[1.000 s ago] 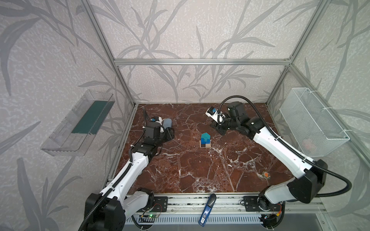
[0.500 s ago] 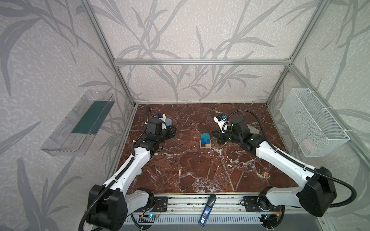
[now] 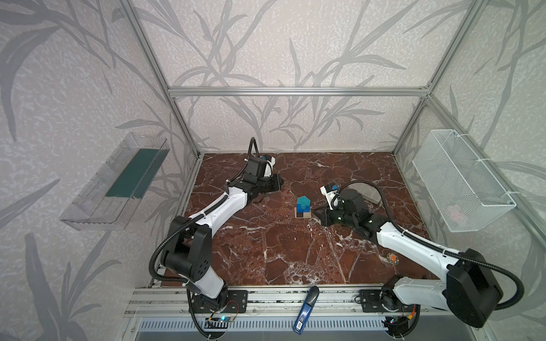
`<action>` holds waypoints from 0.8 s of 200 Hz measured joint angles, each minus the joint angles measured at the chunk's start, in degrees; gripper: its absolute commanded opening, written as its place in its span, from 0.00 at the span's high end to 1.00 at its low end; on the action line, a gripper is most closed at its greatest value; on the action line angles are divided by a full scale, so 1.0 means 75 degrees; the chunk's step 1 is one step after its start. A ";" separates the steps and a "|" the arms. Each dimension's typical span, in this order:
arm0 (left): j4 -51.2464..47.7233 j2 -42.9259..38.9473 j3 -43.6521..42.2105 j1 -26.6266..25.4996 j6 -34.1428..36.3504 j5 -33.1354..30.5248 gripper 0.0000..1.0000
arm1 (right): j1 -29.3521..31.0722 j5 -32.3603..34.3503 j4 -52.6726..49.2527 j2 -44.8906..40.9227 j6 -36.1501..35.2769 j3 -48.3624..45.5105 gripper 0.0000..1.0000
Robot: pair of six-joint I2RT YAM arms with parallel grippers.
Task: Build the wood block tower
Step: 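Move the left gripper toward the stack while the right gripper withdraws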
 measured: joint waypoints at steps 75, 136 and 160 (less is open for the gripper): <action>-0.0819 0.1740 0.1679 -0.0434 0.0685 0.0146 1.00 | 0.0055 -0.0146 0.0606 0.0600 0.0446 -0.0131 1.00; -0.1326 0.2500 0.2291 -0.0606 0.1017 0.0309 1.00 | 0.0055 0.0041 0.0597 0.0752 0.0647 -0.0131 1.00; -0.1367 0.2530 0.2358 -0.0720 0.1090 0.0323 1.00 | 0.0055 0.0169 0.0592 0.0839 0.0679 -0.0128 1.00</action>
